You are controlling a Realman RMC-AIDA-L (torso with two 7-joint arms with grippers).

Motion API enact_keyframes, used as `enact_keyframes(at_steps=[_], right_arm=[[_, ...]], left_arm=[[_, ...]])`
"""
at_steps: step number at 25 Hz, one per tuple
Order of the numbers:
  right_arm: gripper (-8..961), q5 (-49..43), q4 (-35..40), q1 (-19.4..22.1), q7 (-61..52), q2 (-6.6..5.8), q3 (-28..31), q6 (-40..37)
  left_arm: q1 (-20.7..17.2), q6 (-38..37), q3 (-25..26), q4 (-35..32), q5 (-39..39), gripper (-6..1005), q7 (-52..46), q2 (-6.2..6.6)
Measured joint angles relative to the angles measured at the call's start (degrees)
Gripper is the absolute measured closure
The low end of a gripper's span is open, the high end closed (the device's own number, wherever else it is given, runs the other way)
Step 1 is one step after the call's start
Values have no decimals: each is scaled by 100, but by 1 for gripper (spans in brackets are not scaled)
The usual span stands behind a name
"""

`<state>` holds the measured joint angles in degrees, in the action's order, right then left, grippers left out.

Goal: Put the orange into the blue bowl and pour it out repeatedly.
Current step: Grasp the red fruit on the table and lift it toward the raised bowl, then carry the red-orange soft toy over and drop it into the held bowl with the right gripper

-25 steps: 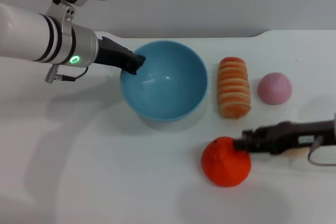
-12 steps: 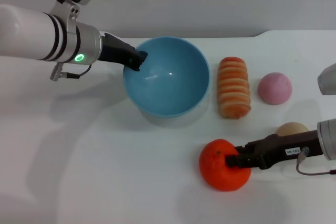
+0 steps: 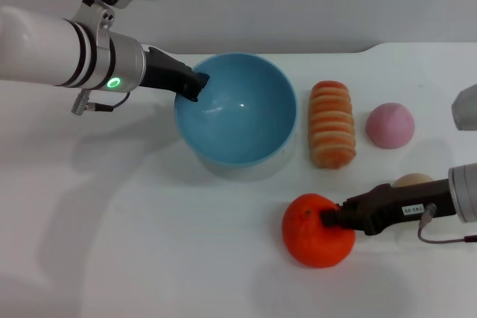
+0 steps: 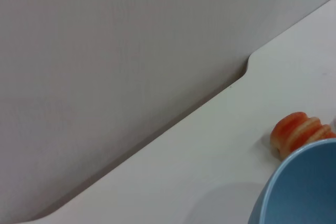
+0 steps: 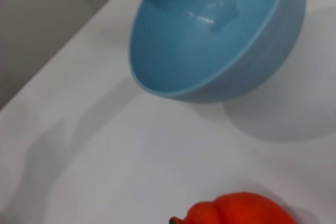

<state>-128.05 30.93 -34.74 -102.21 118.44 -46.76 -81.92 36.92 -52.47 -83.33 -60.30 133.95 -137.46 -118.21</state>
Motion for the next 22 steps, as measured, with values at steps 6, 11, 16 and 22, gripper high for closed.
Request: enact_keyframes(at_steps=[6, 11, 16, 22], right_arm=[[865, 478, 663, 137, -2, -4, 51, -645], [924, 1283, 1742, 306, -223, -63, 88, -1612], [911, 1486, 2507, 280, -464, -35, 249, -2029], [876, 1540, 2401, 190, -480, -22, 211, -1790]], left_arm=[[2, -43, 8, 1, -5, 1000, -1, 6], [70, -400, 66, 18, -30, 1000, -97, 17], [212, -1044, -39, -33, -43, 999, -233, -12], [265, -1158, -474, -69, -402, 999, -280, -24]])
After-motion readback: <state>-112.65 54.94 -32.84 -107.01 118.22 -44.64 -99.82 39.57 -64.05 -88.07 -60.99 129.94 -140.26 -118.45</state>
